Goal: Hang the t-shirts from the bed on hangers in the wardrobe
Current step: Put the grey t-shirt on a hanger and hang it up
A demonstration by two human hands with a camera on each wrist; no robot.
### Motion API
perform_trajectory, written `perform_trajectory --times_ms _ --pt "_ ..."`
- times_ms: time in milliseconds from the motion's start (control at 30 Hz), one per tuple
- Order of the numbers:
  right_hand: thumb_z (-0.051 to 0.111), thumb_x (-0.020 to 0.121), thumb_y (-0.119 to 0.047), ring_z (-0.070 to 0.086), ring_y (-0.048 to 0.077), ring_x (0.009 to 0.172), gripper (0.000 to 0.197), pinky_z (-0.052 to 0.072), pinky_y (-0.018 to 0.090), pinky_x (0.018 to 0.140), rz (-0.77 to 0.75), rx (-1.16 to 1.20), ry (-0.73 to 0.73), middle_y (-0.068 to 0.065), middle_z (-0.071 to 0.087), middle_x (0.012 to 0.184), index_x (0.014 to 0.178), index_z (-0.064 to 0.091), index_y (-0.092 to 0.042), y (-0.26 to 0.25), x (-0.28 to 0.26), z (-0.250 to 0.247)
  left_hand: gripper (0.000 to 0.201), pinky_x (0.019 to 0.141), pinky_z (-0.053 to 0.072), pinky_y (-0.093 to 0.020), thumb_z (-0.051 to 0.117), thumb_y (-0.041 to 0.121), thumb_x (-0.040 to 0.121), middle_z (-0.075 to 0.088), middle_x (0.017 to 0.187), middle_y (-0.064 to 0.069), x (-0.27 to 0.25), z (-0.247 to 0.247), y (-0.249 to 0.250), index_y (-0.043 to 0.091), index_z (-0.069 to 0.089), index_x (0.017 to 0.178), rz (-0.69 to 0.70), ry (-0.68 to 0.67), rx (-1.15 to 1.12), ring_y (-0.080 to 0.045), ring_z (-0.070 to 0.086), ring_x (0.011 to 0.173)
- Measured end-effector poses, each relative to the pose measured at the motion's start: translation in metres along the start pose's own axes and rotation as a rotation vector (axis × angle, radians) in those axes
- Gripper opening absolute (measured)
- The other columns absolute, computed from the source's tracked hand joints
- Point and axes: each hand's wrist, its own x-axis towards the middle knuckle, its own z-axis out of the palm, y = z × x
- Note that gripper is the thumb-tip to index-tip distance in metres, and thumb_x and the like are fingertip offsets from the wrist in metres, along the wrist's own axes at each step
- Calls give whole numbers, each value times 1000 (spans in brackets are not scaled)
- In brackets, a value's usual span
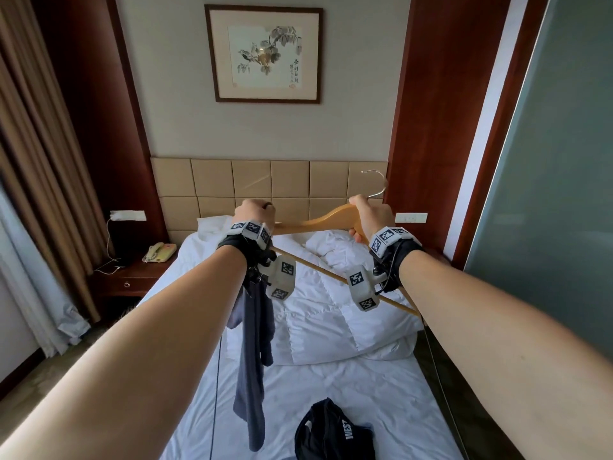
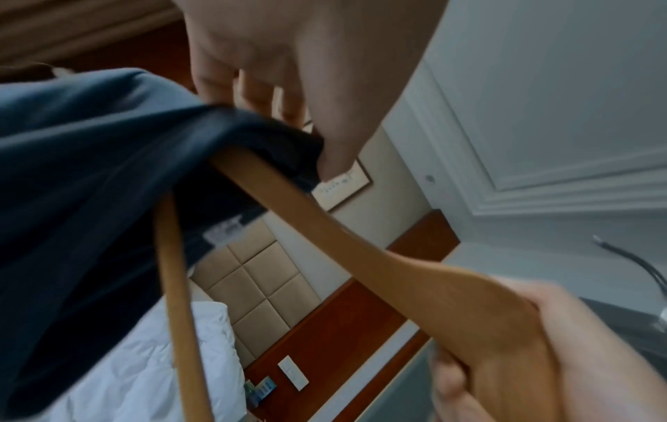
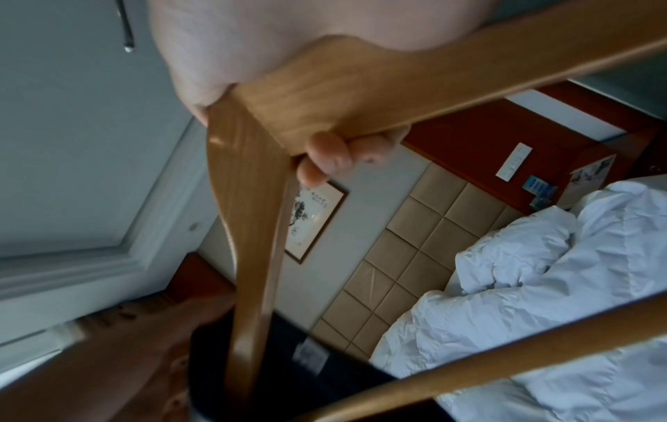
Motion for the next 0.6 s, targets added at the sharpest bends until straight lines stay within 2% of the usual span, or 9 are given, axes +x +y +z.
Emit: perform_trajectory --times_ms 67,167,233,267,333,400,467,533,600 --pt "63 76 -47 55 20 41 47 41 23 42 -23 -33 -22 13 66 54 70 71 -1 -1 -2 9 24 50 37 -21 55 27 88 60 68 -2 -3 7 11 13 71 77 78 -106 75 -21 54 61" --pt "64 76 -53 55 19 41 53 42 24 44 -58 -73 -85 11 66 57 68 70 -1 -1 -3 22 26 57 43 -23 58 34 88 66 76 -4 -9 17 27 15 75 83 195 -221 109 -22 60 71" --pt "65 73 -62 54 21 45 57 43 29 50 -86 -92 -99 8 56 56 67 61 -5 0 -3 28 29 60 46 -26 57 36 89 70 84 -6 -11 20 36 15 77 88 256 -246 71 -24 63 77" --pt "64 71 -65 53 22 49 61 42 32 52 -95 -89 -110 8 51 59 71 59 -4 1 -2 31 29 64 49 -28 56 35 90 72 88 -8 -11 21 40 14 77 90 279 -250 41 -26 64 81" --pt "65 75 -62 53 24 51 63 42 33 51 -79 -28 -156 9 52 65 84 61 0 2 0 33 28 76 54 -33 56 33 91 73 93 -10 -14 20 48 14 77 94 324 -272 -23 -27 66 88" --pt "66 77 -60 53 25 48 56 41 32 47 -19 48 -191 13 57 66 85 66 -5 1 2 35 29 80 55 -36 53 29 94 73 95 -11 -18 20 59 12 76 96 381 -299 -62 -25 66 87" --pt "64 72 -68 54 27 48 65 40 34 49 37 81 -185 15 58 62 84 69 -4 0 4 34 34 75 53 -36 50 33 95 72 89 -12 -22 20 69 9 74 89 393 -346 -75 -23 63 77" --pt "57 69 -75 57 27 50 73 43 33 52 48 54 -143 12 59 57 82 70 -4 -1 7 32 43 66 47 -34 48 47 92 64 71 -7 -25 21 73 14 66 71 420 -367 -38 -22 56 67" --pt "55 70 -77 60 26 51 73 46 33 54 52 23 -116 9 60 57 83 71 -7 -3 9 27 54 63 38 -32 45 61 82 57 64 -9 -24 22 73 12 60 66 482 -337 20 -22 50 63"
